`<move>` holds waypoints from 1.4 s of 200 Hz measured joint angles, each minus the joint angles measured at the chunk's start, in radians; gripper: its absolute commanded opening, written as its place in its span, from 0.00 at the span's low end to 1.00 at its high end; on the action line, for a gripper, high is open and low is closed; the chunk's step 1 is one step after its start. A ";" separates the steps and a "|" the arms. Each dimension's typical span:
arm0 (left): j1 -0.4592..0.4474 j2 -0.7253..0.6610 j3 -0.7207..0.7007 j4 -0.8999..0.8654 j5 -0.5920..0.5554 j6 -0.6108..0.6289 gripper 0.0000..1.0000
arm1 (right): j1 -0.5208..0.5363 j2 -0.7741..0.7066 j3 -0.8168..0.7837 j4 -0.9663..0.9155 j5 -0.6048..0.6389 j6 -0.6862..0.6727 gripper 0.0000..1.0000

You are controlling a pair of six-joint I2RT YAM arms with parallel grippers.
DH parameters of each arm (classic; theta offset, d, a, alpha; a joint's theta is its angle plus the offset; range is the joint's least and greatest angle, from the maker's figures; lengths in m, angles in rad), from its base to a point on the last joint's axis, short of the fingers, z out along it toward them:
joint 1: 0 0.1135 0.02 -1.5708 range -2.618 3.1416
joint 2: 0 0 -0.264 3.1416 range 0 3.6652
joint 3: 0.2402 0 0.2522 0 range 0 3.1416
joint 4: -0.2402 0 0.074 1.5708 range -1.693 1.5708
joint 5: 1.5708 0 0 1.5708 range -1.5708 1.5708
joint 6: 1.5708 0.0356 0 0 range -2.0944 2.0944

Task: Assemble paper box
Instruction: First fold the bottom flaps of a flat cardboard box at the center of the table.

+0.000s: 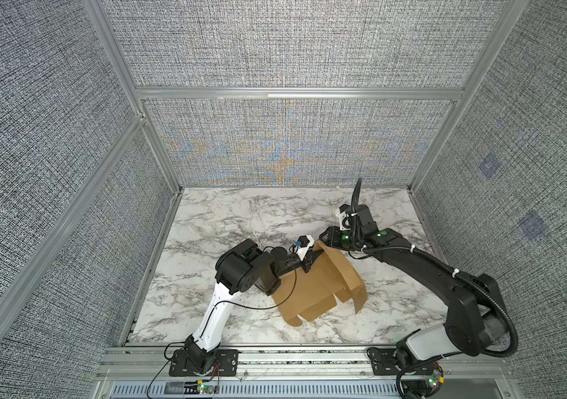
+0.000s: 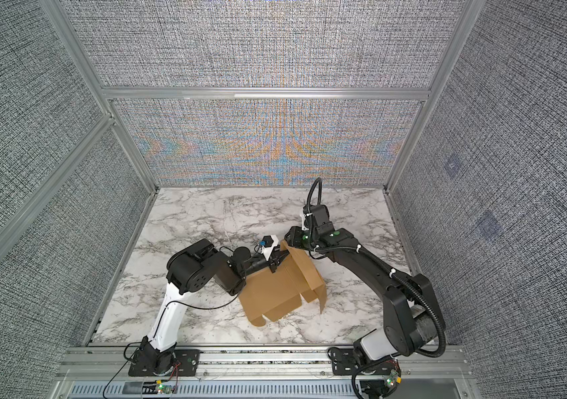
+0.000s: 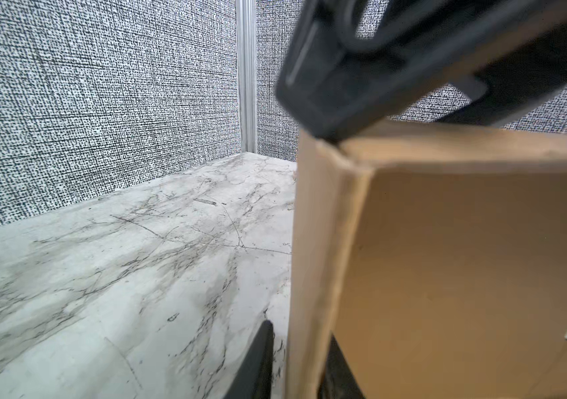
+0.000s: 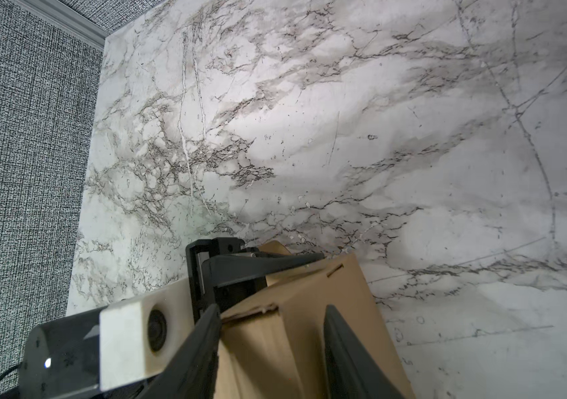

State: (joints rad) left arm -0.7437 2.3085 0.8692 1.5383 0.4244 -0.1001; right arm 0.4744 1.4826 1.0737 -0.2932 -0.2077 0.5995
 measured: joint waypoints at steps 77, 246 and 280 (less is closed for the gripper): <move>-0.006 0.024 0.034 0.002 -0.002 -0.005 0.02 | 0.003 -0.027 -0.020 0.005 0.005 0.019 0.49; -0.008 0.021 -0.005 0.059 0.073 0.013 0.00 | -0.152 0.025 -0.130 0.010 -0.120 -0.057 0.42; -0.008 0.021 -0.006 0.060 0.072 0.014 0.00 | -0.117 0.055 -0.140 0.045 -0.158 -0.053 0.41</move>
State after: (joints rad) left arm -0.7521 2.3299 0.8635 1.5986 0.4961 -0.0860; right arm 0.3569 1.5372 0.9333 -0.2478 -0.3653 0.5465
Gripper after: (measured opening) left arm 0.068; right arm 0.414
